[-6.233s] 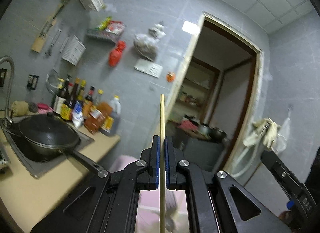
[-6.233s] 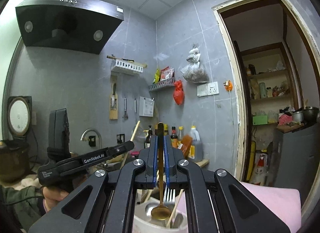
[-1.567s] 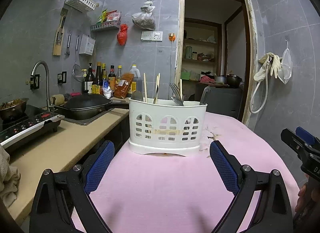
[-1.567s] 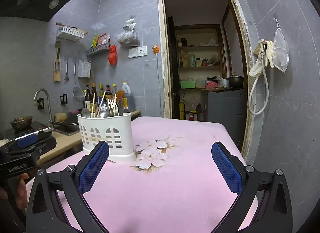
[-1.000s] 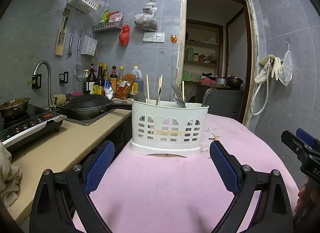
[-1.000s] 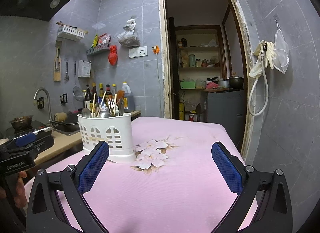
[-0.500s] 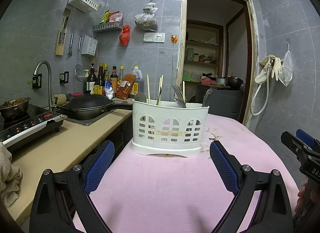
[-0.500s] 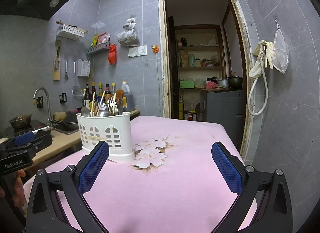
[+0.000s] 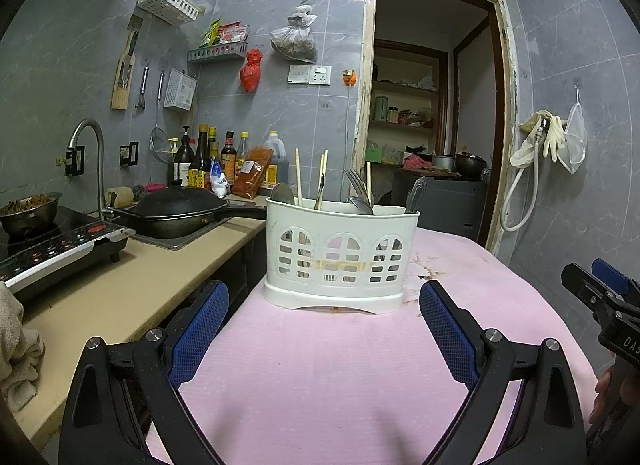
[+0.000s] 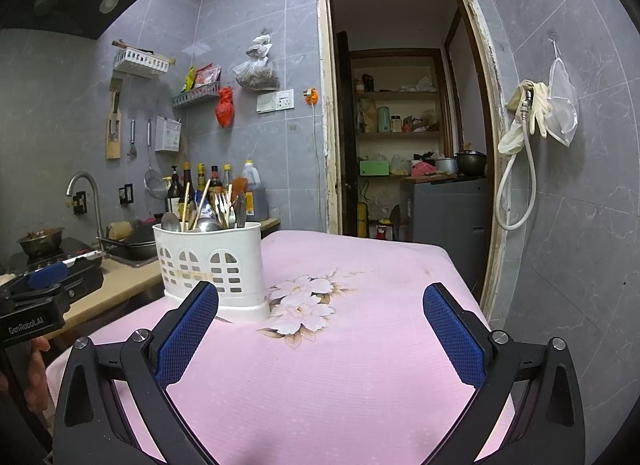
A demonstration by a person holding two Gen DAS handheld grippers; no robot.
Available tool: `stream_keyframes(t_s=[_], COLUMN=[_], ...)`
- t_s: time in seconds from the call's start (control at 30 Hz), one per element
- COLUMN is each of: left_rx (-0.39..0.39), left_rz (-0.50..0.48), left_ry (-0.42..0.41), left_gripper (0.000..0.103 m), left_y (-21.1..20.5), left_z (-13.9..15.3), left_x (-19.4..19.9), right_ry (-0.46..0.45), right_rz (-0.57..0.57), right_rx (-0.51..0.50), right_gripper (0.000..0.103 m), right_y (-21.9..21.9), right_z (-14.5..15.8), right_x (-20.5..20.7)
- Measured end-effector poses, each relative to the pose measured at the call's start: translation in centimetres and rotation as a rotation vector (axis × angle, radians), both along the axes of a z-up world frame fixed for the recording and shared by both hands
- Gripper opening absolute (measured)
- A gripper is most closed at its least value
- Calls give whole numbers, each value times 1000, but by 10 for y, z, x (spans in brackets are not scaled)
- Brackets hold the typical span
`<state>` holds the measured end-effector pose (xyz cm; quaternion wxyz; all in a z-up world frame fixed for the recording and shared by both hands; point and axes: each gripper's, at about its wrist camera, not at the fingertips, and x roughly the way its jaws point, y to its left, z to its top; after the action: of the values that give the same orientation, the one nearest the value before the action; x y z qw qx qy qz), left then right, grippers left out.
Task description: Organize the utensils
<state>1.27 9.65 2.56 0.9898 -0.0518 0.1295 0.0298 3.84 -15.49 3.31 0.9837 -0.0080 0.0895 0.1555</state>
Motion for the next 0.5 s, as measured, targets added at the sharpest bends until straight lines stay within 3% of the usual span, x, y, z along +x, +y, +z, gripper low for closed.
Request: stream_keyframes(t_s=[0.5], left_rx=[1], left_rz=[2], left_ry=[-1], left_gripper=[94], left_y=[1], left_z=[0], left_x=[-1], right_ry=[0], right_rz=[0], right_rx=[0], right_gripper=[103], right_y=[0], right_z=[0], right_x=[0])
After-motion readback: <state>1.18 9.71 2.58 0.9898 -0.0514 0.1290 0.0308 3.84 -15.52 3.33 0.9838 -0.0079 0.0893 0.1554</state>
